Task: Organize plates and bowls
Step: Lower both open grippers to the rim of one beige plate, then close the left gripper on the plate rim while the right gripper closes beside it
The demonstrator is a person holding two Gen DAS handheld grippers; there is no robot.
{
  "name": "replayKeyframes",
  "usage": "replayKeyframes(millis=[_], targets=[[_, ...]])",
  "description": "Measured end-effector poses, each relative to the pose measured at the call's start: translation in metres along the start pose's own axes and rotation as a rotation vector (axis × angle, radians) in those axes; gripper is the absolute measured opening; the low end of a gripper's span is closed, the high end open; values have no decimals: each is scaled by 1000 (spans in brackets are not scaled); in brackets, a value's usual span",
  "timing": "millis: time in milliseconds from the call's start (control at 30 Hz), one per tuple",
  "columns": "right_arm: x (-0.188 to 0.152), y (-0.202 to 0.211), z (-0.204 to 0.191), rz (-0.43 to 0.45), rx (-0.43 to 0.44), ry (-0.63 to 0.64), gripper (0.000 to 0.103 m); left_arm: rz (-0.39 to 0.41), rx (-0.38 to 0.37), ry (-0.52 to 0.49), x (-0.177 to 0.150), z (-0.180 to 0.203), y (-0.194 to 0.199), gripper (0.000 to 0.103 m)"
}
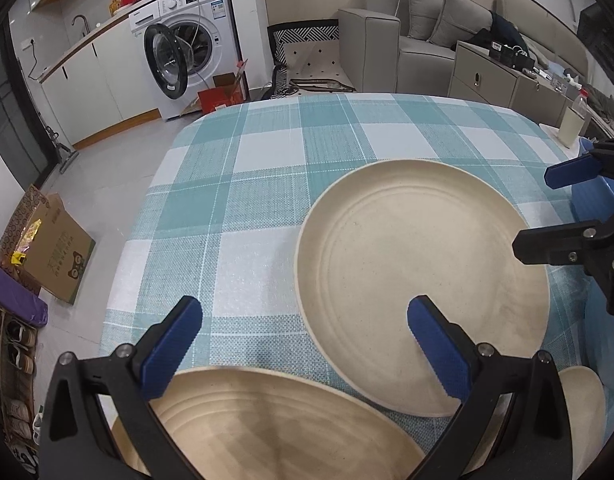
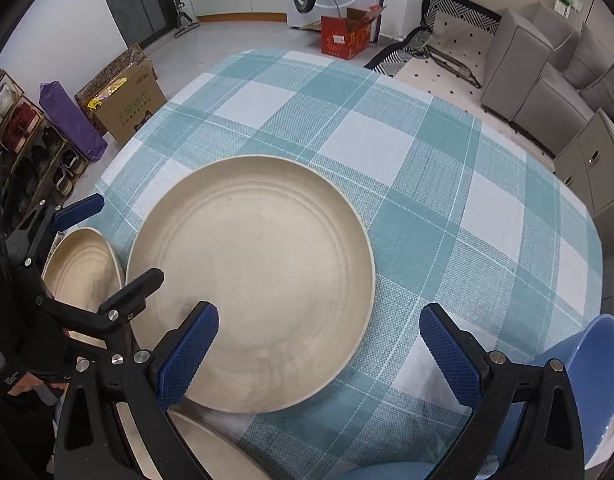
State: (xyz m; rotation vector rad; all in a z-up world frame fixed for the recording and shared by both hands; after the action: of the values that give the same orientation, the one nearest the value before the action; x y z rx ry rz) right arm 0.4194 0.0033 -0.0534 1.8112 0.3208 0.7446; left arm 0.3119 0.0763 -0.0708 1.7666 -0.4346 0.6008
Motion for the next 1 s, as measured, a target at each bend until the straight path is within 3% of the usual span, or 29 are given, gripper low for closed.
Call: replayKeyframes(millis=[400, 567, 633, 800, 1000], targets=[[6, -23, 26, -82, 66, -104, 99, -71, -55, 33, -1, 1, -12, 101], [4, -30, 28, -102, 80, -106, 99, -79, -68, 24, -2, 6, -13, 94], [3, -33, 27, -110, 92, -107, 97, -85, -81, 22, -2, 8, -15, 84], [0, -36, 23, -126, 112, -97, 86, -92, -100, 16, -4, 10, -15, 69], [-3, -38, 20, -133, 124, -95, 66, -98, -123, 16, -8, 11, -14, 48]])
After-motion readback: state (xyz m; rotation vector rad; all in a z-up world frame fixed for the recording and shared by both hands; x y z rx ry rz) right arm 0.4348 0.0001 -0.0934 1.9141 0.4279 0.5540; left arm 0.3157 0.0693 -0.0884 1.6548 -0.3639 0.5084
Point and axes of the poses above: each gripper's, at about its wrist camera, not at the fingertips, and y roughly against the way its jaws point, z to its right, x to its top, the point moved 5 cm from there along -y, roughly the way its jaws point, and after that the axes turned 12 degrees about x, right-handed, at the moved point
